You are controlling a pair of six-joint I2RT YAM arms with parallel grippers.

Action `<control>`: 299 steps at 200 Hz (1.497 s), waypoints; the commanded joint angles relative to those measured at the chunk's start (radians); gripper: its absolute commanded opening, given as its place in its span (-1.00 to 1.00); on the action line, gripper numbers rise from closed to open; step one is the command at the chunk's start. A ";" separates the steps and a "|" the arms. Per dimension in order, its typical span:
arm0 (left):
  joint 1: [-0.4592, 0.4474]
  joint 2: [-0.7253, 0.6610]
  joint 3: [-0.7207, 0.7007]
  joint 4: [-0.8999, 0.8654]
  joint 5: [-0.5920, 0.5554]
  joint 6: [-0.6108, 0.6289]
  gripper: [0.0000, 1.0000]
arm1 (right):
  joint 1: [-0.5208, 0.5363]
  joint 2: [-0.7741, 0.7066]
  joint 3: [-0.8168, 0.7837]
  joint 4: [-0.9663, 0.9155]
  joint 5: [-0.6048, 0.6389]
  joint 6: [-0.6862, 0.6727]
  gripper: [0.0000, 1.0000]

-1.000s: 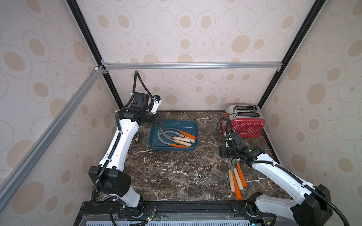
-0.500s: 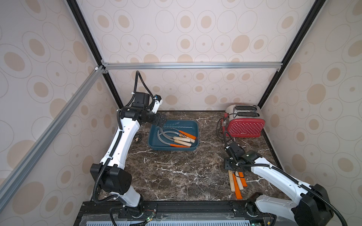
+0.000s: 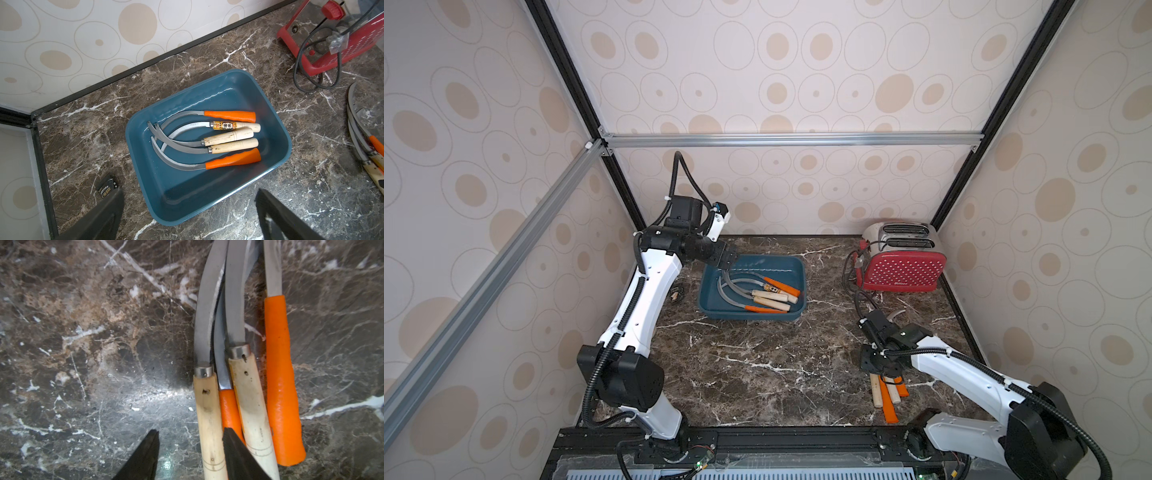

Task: Put small sickles into storage boxes
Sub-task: Pick up the sickle at the center of the board.

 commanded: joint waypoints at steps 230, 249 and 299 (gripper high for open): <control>-0.005 0.031 -0.011 0.009 0.015 0.024 0.98 | -0.001 0.101 -0.019 0.037 0.040 0.012 -0.02; -0.006 0.032 -0.008 0.009 0.015 0.024 0.98 | -0.001 0.109 -0.026 0.043 0.044 0.009 -0.02; -0.005 0.037 -0.005 0.009 0.015 0.022 0.98 | -0.001 0.139 -0.026 0.080 0.011 -0.010 -0.13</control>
